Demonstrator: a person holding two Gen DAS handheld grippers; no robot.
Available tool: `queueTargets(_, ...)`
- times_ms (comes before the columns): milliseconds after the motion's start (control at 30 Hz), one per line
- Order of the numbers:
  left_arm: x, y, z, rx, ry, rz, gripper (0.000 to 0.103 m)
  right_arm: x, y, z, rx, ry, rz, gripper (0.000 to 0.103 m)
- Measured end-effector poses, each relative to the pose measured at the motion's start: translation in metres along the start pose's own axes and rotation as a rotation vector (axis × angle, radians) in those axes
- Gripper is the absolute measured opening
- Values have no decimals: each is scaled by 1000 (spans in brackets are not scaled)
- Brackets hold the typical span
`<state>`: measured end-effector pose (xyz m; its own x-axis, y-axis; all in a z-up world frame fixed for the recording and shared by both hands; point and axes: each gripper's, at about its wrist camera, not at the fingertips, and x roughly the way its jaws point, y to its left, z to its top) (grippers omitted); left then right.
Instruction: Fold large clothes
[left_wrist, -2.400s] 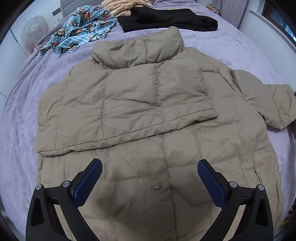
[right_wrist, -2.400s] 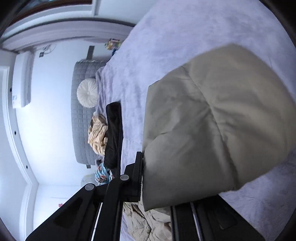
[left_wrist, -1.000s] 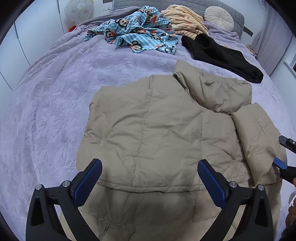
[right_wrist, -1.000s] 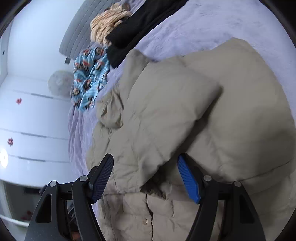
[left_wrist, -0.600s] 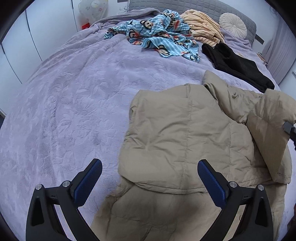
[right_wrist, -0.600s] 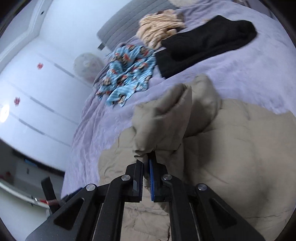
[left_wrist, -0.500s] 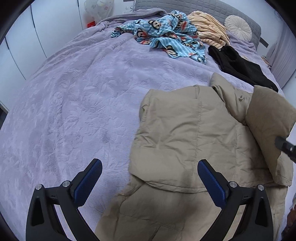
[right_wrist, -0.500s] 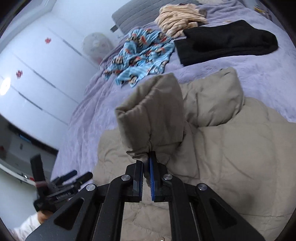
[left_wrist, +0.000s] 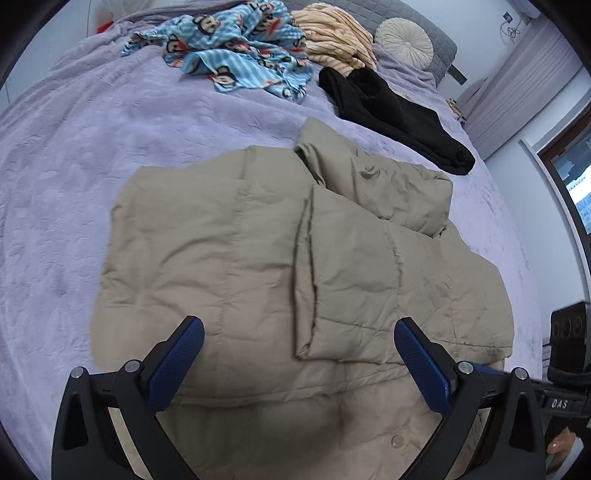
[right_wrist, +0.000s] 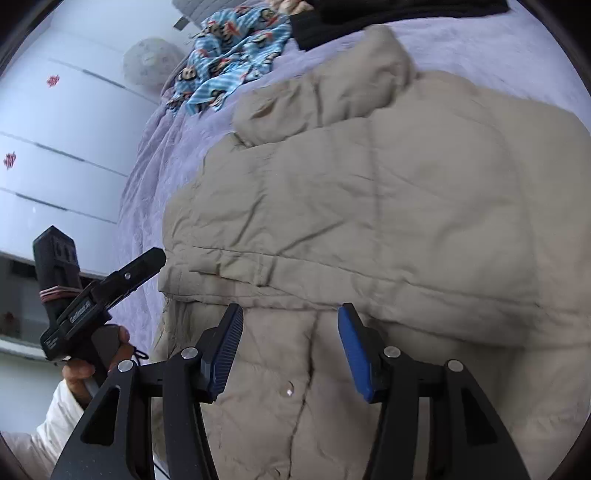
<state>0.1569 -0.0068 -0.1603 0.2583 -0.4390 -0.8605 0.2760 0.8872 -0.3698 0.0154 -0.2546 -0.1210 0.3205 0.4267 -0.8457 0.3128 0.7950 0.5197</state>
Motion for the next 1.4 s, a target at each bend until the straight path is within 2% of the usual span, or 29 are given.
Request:
queueTargets(67, 21, -9, 7, -22, 33, -42, 99, -14, -25, -11, 71, -11, 19, 59)
queueTargets(100, 31, -14, 10, -29, 47, -53, 87, -20, -37, -15, 109, -24, 22, 59)
queueTargets(167, 50, -26, 14, -20, 86, -91, 58, -27, -59, -19, 179, -55, 26, 59)
queueTargets(200, 57, -32, 15, -14, 107, -101, 24, -30, -69, -20, 213, -71, 34, 59)
queueTargets(233, 62, -38, 15, -11, 125, -105, 11, -31, -78, -19, 244, -89, 44, 59)
queueTargets(333, 43, -55, 13, 47, 47, -63, 10, -43, -102, -11, 303, -153, 49, 59)
queueTargets(433, 17, -55, 5, 83, -7, -32, 10, -61, -121, 5, 325, -236, 21, 59)
queueTargets(567, 21, -36, -8, 73, 49, 0, 10, -72, -150, 22, 360, -302, 9, 59)
queueTargets(633, 36, -29, -15, 84, 83, 15, 11, -67, -165, 25, 393, -290, 0, 59)
queueTargets(700, 44, -28, -19, 115, 84, 38, 11, -55, -175, 24, 417, -278, -2, 56)
queueTargets(867, 18, -25, -12, 117, 49, 96, 15, -53, -161, 27, 393, -266, -6, 58)
queueTargets(933, 6, -22, -9, 117, 28, 167, 36, -58, -151, 27, 373, -239, -18, 58)
queueTargets(1000, -9, -16, -6, 117, -13, 239, 44, -69, -143, 17, 349, -213, -32, 59)
queueTargets(1133, -31, -3, 0, 95, -64, 243, 44, -95, -125, -9, 282, -197, -92, 58)
queueTargets(1167, -34, -3, 3, 98, -62, 224, 44, -103, -119, -14, 252, -213, -122, 53)
queueTargets(1200, -34, -6, 7, 106, -57, 205, 44, -110, -115, -17, 214, -235, -152, 30)
queueTargets(1233, -34, -7, 10, 116, -57, 187, 44, -116, -110, -16, 175, -251, -192, 21)
queueTargets(1300, -30, -19, 17, 152, -56, 143, 44, -121, -101, -2, 116, -290, -259, 19)
queueTargets(1400, -12, -42, 20, 199, -47, 135, 44, -115, -108, 29, 87, -304, -255, 19)
